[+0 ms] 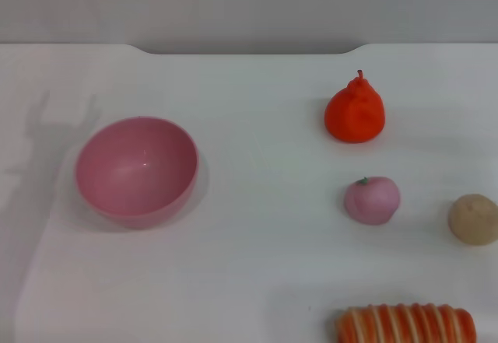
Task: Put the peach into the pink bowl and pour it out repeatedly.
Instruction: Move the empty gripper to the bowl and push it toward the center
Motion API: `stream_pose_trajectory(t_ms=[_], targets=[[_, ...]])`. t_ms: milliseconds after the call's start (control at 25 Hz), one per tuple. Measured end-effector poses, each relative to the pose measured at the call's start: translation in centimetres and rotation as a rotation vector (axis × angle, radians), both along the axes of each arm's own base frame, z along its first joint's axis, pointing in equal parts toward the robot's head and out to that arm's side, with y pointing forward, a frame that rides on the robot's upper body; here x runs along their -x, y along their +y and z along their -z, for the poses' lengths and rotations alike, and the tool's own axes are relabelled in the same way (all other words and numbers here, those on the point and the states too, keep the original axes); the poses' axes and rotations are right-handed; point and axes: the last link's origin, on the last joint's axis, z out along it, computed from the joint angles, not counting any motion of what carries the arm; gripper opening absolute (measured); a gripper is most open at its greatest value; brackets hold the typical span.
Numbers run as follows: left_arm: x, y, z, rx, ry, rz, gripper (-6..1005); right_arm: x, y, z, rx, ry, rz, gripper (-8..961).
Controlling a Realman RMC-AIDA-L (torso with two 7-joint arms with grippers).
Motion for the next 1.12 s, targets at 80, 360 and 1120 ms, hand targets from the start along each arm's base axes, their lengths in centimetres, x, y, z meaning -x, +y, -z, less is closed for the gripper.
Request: stream_pose_trajectory(t_ms=[80,360,1120], targets=[[0.2,-0.2,0.1,-0.023,0.056,-0.023,846,0.0,0.0,0.0,0.001,0.022,-0.007,588],[0.7,-1.0,0.1,-0.049,0.094,-0.040,843,-0.1,0.0,0.0,0.005,0.040,-0.009,587],[1.0,-1.9,0.3,-0.042,0.086,-0.030,836,-0.1,-0.1,0.1,0.007,0.036,-0.011,586]])
